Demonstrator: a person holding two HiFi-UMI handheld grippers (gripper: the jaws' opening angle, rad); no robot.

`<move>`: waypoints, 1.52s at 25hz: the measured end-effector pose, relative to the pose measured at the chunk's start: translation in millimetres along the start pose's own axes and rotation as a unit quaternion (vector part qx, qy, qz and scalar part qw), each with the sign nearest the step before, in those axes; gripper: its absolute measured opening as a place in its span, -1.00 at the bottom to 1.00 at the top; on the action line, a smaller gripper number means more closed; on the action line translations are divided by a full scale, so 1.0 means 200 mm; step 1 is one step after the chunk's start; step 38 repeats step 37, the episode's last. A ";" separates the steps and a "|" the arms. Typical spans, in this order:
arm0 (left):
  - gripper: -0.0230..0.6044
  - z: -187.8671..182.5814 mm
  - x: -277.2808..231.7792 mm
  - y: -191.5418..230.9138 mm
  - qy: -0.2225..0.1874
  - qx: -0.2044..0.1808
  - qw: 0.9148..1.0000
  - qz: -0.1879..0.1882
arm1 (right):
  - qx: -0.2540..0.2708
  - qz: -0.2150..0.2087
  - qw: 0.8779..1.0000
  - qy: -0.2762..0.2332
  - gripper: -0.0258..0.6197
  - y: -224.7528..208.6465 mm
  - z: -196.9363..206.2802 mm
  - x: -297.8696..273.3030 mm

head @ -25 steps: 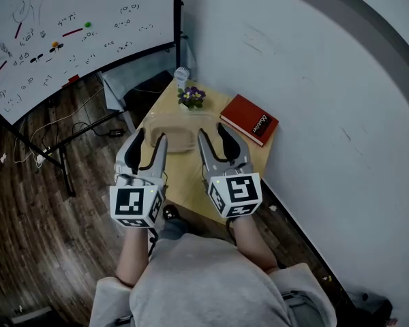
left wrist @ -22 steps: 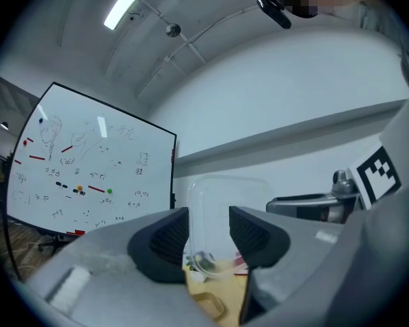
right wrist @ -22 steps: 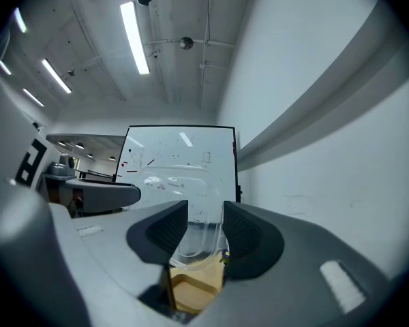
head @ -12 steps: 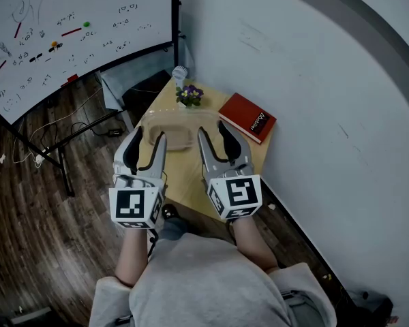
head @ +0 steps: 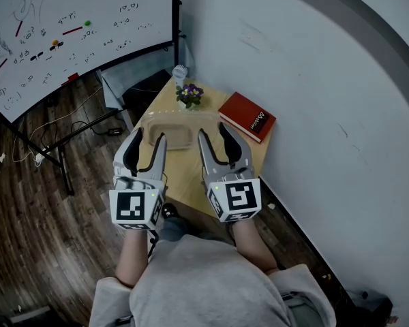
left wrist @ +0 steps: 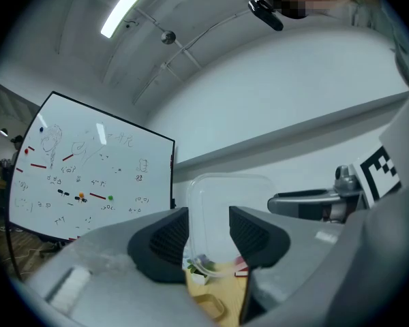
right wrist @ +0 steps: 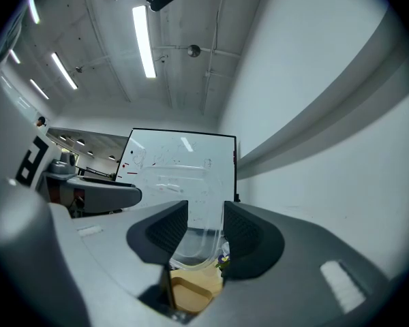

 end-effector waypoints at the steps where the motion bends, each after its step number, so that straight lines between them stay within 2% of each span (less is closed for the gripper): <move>1: -0.34 0.00 0.00 0.00 0.000 0.000 1.000 0.000 | 0.001 0.000 1.000 0.000 -0.41 0.00 0.00 0.00; 19: -0.34 -0.02 0.04 0.06 -0.005 -0.003 1.000 -0.011 | 0.007 -0.008 1.000 -0.008 -0.43 0.07 -0.02 -0.03; 38: -0.34 -0.01 -0.01 0.10 -0.001 -0.003 1.000 -0.018 | 0.007 -0.015 1.000 -0.011 -0.43 0.05 -0.02 -0.10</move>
Point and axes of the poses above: the fingertips, and each gripper's own axes: x backward along the fingers, y to its left, z out of its underside, the point moved 1 cm from there along x, backward along the fingers, and after that the axes turned 15 degrees about -z, right-handed, at the moved point
